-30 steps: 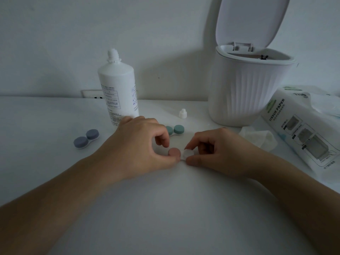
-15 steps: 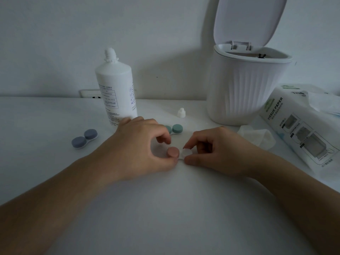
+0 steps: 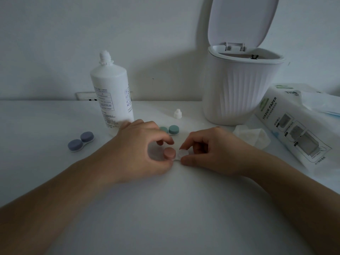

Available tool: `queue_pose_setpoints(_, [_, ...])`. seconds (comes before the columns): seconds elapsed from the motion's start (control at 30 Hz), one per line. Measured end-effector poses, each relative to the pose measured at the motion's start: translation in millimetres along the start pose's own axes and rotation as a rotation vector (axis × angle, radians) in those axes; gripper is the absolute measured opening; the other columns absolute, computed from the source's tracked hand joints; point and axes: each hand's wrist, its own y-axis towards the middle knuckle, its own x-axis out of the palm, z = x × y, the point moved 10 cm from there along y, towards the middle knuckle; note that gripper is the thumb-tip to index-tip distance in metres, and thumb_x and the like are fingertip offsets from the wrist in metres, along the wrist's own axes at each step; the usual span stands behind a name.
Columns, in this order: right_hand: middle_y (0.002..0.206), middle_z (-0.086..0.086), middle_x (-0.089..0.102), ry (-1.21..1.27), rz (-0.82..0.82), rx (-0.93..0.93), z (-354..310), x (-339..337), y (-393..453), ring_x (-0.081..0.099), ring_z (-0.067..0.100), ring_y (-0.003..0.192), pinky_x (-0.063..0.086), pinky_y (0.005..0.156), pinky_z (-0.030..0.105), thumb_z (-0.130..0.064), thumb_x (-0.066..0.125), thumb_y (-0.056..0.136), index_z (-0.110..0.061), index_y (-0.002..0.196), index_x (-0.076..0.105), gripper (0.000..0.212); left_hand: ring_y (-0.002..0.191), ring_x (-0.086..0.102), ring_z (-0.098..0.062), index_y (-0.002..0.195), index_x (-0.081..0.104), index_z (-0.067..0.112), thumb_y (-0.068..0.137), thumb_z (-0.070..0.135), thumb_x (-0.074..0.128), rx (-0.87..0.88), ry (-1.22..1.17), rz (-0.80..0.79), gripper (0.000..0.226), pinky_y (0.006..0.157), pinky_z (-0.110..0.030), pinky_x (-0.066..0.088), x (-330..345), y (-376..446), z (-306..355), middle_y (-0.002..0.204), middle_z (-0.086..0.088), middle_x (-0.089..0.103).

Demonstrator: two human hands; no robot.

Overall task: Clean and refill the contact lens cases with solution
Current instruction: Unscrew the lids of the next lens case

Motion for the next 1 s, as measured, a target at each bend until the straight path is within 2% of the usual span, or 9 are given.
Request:
queue_pose_setpoints(0.07, [0.062,-0.023,0.057,-0.005,-0.001,0.001,0.4,0.3,-0.2,0.052,-0.001,0.055,0.042,0.06,0.015,-0.043,0.079,0.079,-0.033,0.095,0.072,0.02,0.091,0.051,-0.006,0.102,0.073,0.041,0.069,0.064,0.041,0.002,-0.016,-0.011,0.052,0.092,-0.033,0.038,3.1,0.3,1.7,0.095,0.016,0.062])
queue_pose_setpoints(0.17, [0.062,-0.021,0.057,-0.006,0.009,-0.009,-0.5,-0.5,0.0,0.051,0.001,0.056,0.041,0.058,0.017,-0.043,0.079,0.079,-0.037,0.089,0.07,0.015,0.089,0.051,-0.005,0.09,0.074,0.039,0.068,0.064,0.043,0.003,-0.009,-0.008,0.046,0.09,-0.033,0.036,3.4,1.1,-0.1,0.09,0.018,0.06])
queue_pose_setpoints(0.3, [0.065,-0.02,0.058,-0.012,0.011,-0.011,-0.6,-0.6,-0.3,0.052,0.001,0.056,0.042,0.058,0.019,-0.045,0.079,0.079,-0.041,0.087,0.067,0.014,0.082,0.048,0.002,0.077,0.062,0.035,0.067,0.069,0.051,0.015,0.032,0.035,0.038,0.078,-0.027,0.029,-3.0,1.6,-1.9,0.081,0.02,0.054])
queue_pose_setpoints(0.5, [0.066,-0.021,0.059,-0.021,-0.001,-0.003,0.8,0.5,0.3,0.053,0.0,0.057,0.042,0.06,0.015,-0.046,0.078,0.079,-0.037,0.093,0.071,0.018,0.092,0.047,0.006,0.105,0.067,0.042,0.068,0.07,0.048,0.016,0.019,-0.01,0.05,0.083,-0.028,0.032,3.3,1.7,-2.0,0.092,0.021,0.056])
queue_pose_setpoints(0.57, [0.066,-0.022,0.059,-0.023,-0.002,-0.001,1.1,0.7,0.7,0.053,0.0,0.056,0.042,0.059,0.015,-0.047,0.077,0.079,-0.037,0.093,0.07,0.018,0.091,0.049,0.003,0.105,0.07,0.043,0.071,0.066,0.05,0.033,-0.007,-0.004,0.045,0.084,-0.028,0.033,4.4,1.3,0.7,0.091,0.021,0.056])
queue_pose_setpoints(0.7, [0.066,-0.02,0.059,-0.014,0.008,-0.002,2.3,0.4,-0.1,0.052,0.001,0.056,0.043,0.059,0.02,-0.047,0.078,0.078,-0.036,0.092,0.071,0.019,0.088,0.054,-0.005,0.092,0.074,0.04,0.078,0.048,0.064,0.056,-0.068,0.03,0.019,0.084,-0.033,0.04,4.4,1.5,3.6,0.088,0.017,0.061])
queue_pose_setpoints(0.77, [0.066,-0.02,0.059,-0.014,0.008,0.001,2.8,0.5,-0.2,0.052,0.001,0.056,0.042,0.058,0.018,-0.047,0.078,0.078,-0.035,0.093,0.071,0.02,0.087,0.054,-0.003,0.09,0.074,0.038,0.08,0.041,0.072,0.068,-0.086,0.04,0.01,0.078,-0.028,0.038,3.6,1.6,3.8,0.085,0.017,0.061])
queue_pose_setpoints(0.87, [0.07,-0.016,0.061,-0.018,-0.001,-0.005,1.5,0.9,-0.4,0.052,0.001,0.056,0.043,0.057,0.02,-0.049,0.076,0.079,-0.037,0.092,0.071,0.019,0.081,0.053,0.007,0.093,0.076,0.033,0.082,0.028,0.078,0.056,-0.174,0.078,0.012,0.071,-0.014,0.034,-1.3,1.1,0.8,0.081,0.02,0.062])
queue_pose_setpoints(1.0, [0.071,-0.013,0.063,-0.015,0.01,-0.012,-0.2,-0.6,-0.1,0.052,0.001,0.056,0.043,0.058,0.021,-0.044,0.078,0.079,-0.034,0.092,0.073,0.017,0.07,0.048,-0.009,0.106,0.076,0.036,0.085,0.027,0.073,0.008,-0.267,0.097,0.023,0.063,-0.013,0.036,-6.1,2.0,-7.3,0.091,0.021,0.066])
